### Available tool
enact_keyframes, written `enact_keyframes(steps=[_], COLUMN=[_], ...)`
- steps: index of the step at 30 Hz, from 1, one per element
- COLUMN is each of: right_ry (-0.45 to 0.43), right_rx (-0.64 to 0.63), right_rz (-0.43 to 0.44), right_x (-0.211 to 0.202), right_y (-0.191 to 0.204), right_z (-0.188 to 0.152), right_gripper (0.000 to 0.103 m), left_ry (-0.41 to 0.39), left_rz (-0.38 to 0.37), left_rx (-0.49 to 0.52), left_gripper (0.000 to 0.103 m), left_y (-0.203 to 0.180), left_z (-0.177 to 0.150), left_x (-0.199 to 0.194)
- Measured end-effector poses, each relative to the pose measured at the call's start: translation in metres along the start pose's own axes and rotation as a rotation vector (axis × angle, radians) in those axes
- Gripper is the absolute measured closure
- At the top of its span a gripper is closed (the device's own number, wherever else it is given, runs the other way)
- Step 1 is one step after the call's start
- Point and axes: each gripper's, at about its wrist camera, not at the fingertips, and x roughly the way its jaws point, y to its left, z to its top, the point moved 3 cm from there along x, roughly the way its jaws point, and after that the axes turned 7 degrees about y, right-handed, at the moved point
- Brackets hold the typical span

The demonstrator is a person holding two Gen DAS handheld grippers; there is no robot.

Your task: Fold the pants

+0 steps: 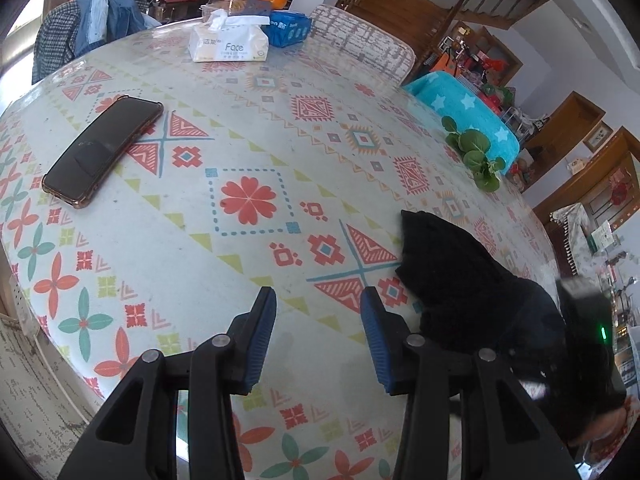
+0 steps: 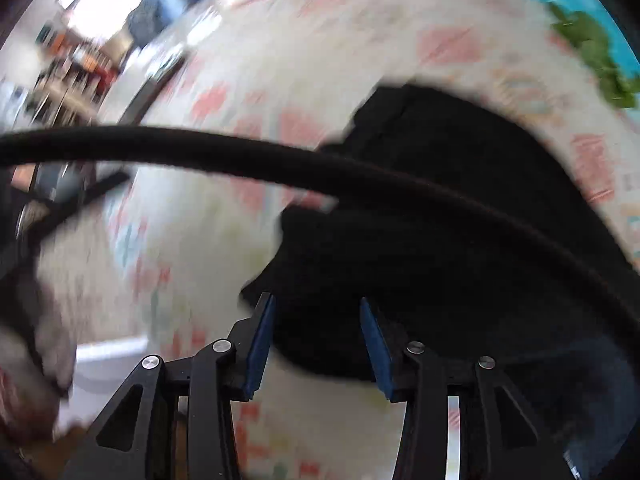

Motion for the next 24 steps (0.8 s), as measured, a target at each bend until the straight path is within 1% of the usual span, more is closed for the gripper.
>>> enact_keyframes(steps=[1,2,4,6,9,10,11,13,14,15,17,20,22,24], right_ry=[0.016,0.008,-0.045,-0.128,-0.177,-0.174,-0.150,-0.104,-0.073,-0.059,-0.050,-0.093,-0.151,-0.206], right_rx=[-0.032,-0.065,-0.103,-0.124,-0.121,-0.125,-0.132,-0.147,-0.164,-0.175,-0.199,-0.176,-0.141,-0.106], right_rz=[-0.003,-0.032,-0.100,-0.169,-0.190,-0.193,-0.200,-0.226,-0.251,-0.272,-0.328,-0.302,-0.279,-0.260], right_x=[0.000,-0.007,-0.023,-0.042,-0.048,-0.044,-0.033,-0.015,-0.002,0.004,0.012,-0.002,-0.025,-0.044], right_y=[0.007,0.013,0.017,0.018,0.017,0.016,0.015,0.013,0.013,0.012,0.014,0.016,0.015,0.013], right_z=[-0.006,-0.007,0.001,0.021,0.050,0.057,0.066,0.073,0.072,0.070,0.063,0.053,0.050,0.054], right_gripper=[0.055,0.055,0.055,0.055,0.047,0.045,0.045,0.046,0.048,0.053,0.092,0.093,0.094,0.094], left_ry=[-0.003,-0.005,-0.006,-0.002,0.002,0.003,0.004,0.005,0.005,0.005,0.004,0.004,0.004,0.004], left_rz=[0.003,0.004,0.007,0.003,0.004,0.003,0.001,-0.003,-0.004,-0.006,-0.004,-0.009,-0.011,-0.019], left_rx=[-0.005,-0.011,-0.026,-0.038,-0.041,-0.040,-0.039,-0.037,-0.036,-0.035,-0.036,-0.042,-0.046,-0.048], left_gripper=[0.060,0.060,0.060,0.060,0.060,0.060,0.060,0.060,0.060,0.060,0.060,0.060,0.060,0.060], left_y=[0.003,0.006,0.012,0.016,0.018,0.018,0.017,0.017,0.017,0.017,0.017,0.019,0.020,0.021], left_z=[0.001,0.002,0.002,0.002,0.001,0.000,0.000,-0.001,-0.001,-0.001,-0.001,0.002,0.005,0.008], left_x=[-0.001,-0.002,-0.003,-0.003,-0.003,-0.003,-0.003,-0.005,-0.005,-0.006,-0.005,-0.005,-0.004,-0.002])
